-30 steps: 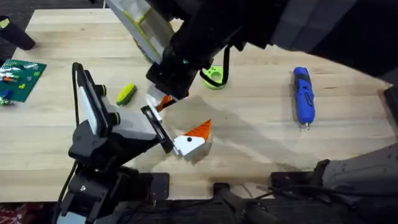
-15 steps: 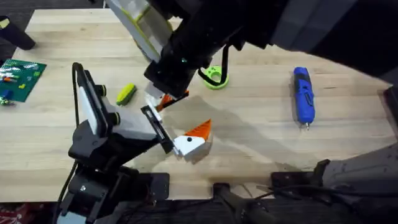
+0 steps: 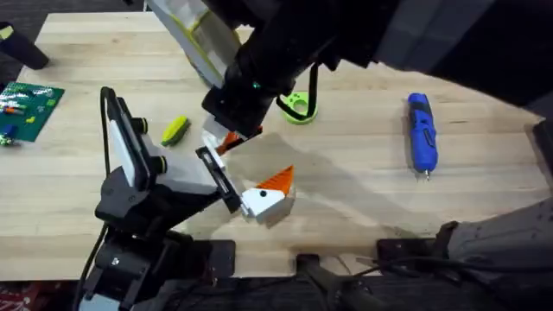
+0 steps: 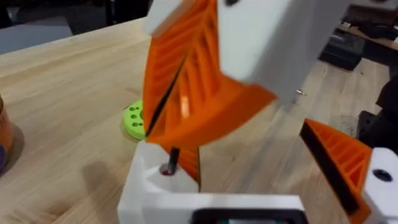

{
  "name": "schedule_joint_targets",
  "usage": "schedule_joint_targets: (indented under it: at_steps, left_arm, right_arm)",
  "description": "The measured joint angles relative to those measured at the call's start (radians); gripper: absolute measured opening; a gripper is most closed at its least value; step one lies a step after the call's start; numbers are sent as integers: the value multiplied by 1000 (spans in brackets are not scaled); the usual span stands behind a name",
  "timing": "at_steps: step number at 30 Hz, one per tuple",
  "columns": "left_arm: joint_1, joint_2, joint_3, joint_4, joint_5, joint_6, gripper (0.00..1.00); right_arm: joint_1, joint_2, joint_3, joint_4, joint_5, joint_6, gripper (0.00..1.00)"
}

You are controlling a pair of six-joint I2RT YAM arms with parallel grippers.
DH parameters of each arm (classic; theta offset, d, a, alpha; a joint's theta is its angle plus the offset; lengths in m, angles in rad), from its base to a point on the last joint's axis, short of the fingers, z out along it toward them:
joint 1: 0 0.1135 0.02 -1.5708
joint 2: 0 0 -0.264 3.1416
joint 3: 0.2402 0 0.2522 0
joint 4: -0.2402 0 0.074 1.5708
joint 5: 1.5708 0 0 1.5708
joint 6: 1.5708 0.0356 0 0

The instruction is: Pick up the gripper from the table and insert it into the empty holder that is missing its gripper. Then pick up a screw, insert it into the mounting hole, and use the screwdriver to tighten it. Finally, clean up the table by picking up the vegetable and placing it into the bucket.

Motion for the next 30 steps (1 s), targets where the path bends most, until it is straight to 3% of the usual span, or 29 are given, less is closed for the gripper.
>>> schedule_joint_targets:
  at_steps: [12, 17, 20, 25, 28, 30]
  left_arm:
    - [0, 2, 0, -1, -4, -14, 986]
    - [0, 2, 0, -1, -4, -14, 986]
    - [0, 2, 0, -1, -7, -15, 986]
    - [0, 2, 0, -1, -8, -15, 986]
    - [0, 2, 0, 0, -9, -15, 986]
    - [0, 2, 0, -1, -11, -16, 986]
  right_arm:
    - [0, 56, 0, 3, 0, 0, 11]
    - [1, 56, 0, 2, 0, 2, 342]
    - [-5, 56, 0, 4, 21, 3, 630]
    - [-11, 56, 0, 2, 26, 7, 689]
    - [-13, 56, 0, 3, 35, 8, 797]
    - [-18, 56, 0, 5, 51, 5, 955]
